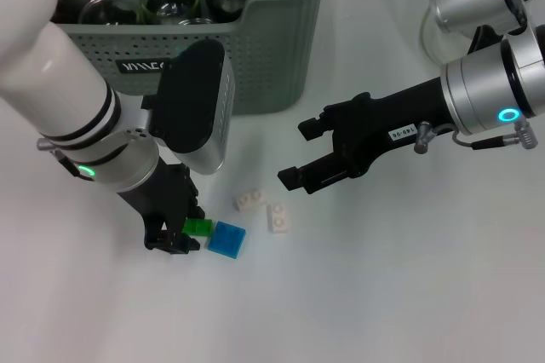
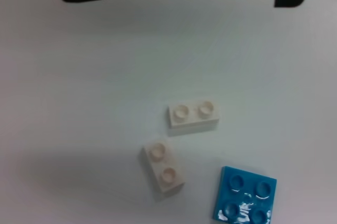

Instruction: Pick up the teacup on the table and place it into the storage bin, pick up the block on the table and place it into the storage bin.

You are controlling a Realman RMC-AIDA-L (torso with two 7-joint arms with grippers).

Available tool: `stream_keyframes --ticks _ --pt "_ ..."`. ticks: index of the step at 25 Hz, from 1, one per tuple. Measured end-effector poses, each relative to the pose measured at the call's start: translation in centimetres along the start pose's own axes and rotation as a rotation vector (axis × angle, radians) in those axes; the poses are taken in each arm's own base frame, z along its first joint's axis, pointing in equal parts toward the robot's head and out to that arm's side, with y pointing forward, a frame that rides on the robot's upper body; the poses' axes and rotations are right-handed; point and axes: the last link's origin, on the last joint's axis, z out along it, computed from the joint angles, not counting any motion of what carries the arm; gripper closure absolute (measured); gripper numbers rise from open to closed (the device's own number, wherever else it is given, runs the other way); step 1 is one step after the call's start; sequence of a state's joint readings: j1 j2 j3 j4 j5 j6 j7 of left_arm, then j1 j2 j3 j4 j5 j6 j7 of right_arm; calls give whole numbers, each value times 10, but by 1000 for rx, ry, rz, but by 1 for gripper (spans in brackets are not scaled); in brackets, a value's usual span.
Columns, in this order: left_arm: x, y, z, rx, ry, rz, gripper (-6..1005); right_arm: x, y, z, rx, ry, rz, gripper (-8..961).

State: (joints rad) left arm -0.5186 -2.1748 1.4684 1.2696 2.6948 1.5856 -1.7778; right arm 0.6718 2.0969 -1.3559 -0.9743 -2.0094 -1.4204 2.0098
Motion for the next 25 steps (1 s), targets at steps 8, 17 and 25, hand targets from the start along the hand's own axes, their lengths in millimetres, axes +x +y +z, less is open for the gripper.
stream_keyframes --ticks 8,17,25 --pt "1 -1 1 16 2 2 611 2 0 0 0 1 6 7" --pt "0 -4 2 36 2 -3 707 5 0 0 -3 -1 16 7" --pt "-1 -1 -15 55 29 -11 812 7 -1 0 -3 -3 17 7"
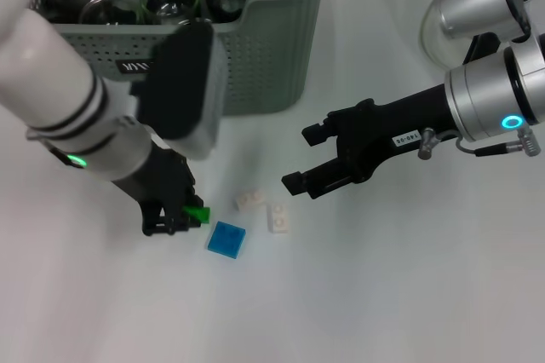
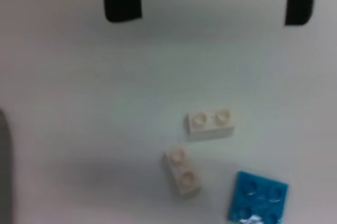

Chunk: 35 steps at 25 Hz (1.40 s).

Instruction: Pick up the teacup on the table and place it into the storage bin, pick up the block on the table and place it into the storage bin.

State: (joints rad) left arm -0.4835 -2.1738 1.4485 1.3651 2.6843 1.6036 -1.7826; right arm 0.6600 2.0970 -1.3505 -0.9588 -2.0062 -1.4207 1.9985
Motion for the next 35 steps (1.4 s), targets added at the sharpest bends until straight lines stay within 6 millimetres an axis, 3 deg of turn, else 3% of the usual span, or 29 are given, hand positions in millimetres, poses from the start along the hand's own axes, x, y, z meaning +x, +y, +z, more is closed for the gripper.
stream_keyframes --ticks 3,6,11,14,16,20,24,25,29,35 --pt "-6 2 -26 -8 81 -62 810 4 -2 -1 -3 -3 11 7" --pt "-19 -4 -71 42 294 -181 809 8 -3 -2 -7 -5 20 7" --pt "-54 -27 -153 318 604 -438 806 12 -5 -4 -8 -8 22 7" --pt "-74 -49 -182 457 632 -568 805 12 -4 -5 -11 -5 12 7" --pt "-80 -66 -188 493 617 -628 804 12 -5 -5 -10 -4 7 7" --pt "-83 -95 -173 503 553 -725 802 13 -5 -5 -11 -3 1 7" --pt "-78 -108 -163 518 534 -742 800 15 -4 -4 -15 -2 3 7" --pt "-76 -109 -162 522 531 -735 756 14 -4 -5 -15 -2 3 7" --pt "-68 -104 -166 492 517 -695 578 14 -6 -6 -9 -8 6 7" --pt "-44 -59 -170 265 453 -464 290 14 -10 -10 8 -20 12 7"
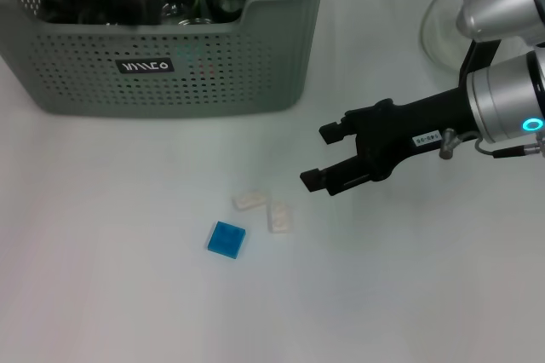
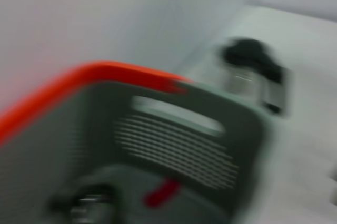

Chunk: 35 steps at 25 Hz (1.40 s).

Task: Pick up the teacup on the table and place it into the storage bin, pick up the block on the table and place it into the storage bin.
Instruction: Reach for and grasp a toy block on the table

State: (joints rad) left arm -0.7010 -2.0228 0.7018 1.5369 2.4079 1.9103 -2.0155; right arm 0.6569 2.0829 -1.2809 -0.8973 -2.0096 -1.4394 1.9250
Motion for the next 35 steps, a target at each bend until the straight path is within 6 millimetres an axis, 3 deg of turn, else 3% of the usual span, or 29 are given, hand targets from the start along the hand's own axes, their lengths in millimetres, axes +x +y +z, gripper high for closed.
stream_keyframes --ticks 5,8,11,23,35 --pt "-8 47 10 -141 -72 202 103 1 -4 -5 15 -22 15 7" --pt "-14 73 31 -202 -139 304 82 3 -6 -6 15 -25 30 7" --pt "-18 86 52 -245 -184 356 62 3 -6 -5 6 -20 36 7" --pt "-36 107 122 -362 -418 491 75 1 -6 -1 3 -20 37 7" --pt "-38 116 157 -406 -501 568 108 4 -6 1 -1 -18 37 7"
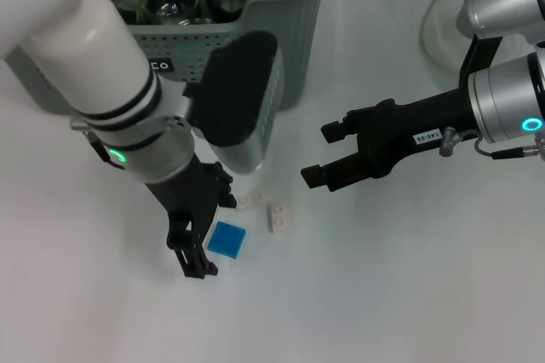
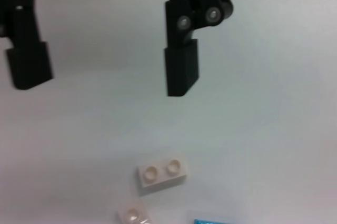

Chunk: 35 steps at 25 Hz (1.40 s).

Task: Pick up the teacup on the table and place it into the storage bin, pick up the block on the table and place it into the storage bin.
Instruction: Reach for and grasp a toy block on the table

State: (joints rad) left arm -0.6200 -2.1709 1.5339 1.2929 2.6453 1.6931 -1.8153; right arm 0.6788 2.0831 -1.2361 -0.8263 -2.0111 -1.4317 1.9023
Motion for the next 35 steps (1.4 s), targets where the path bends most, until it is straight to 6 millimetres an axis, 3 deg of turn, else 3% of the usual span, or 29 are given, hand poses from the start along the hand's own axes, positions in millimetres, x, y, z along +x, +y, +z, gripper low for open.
stream_keyframes --ticks 15,29,35 --pt "9 -2 19 7 -40 58 150 1 -3 0 11 -1 -6 7" --pt "9 -2 23 12 -37 51 188 6 -4 -1 20 -3 11 7" --pt "7 -4 26 25 -38 45 358 6 -4 0 19 -4 10 7"
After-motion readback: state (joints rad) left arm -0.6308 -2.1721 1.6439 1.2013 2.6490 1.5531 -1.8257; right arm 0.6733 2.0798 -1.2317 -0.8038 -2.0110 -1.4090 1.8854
